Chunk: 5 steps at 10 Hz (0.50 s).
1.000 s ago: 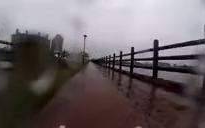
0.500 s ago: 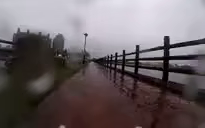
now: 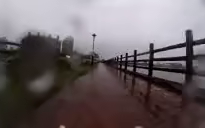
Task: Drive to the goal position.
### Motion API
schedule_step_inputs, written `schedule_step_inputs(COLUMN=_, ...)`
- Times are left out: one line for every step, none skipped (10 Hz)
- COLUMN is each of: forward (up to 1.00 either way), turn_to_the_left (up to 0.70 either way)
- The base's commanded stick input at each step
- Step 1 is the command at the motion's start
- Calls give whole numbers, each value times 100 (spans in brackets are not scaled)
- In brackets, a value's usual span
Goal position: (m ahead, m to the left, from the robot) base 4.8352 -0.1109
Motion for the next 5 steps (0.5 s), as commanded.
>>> schedule_step_inputs(forward=100, turn_to_the_left=0)
schedule_step_inputs(forward=100, turn_to_the_left=0)
schedule_step_inputs(forward=100, turn_to_the_left=0)
schedule_step_inputs(forward=100, turn_to_the_left=0)
schedule_step_inputs(forward=100, turn_to_the_left=0)
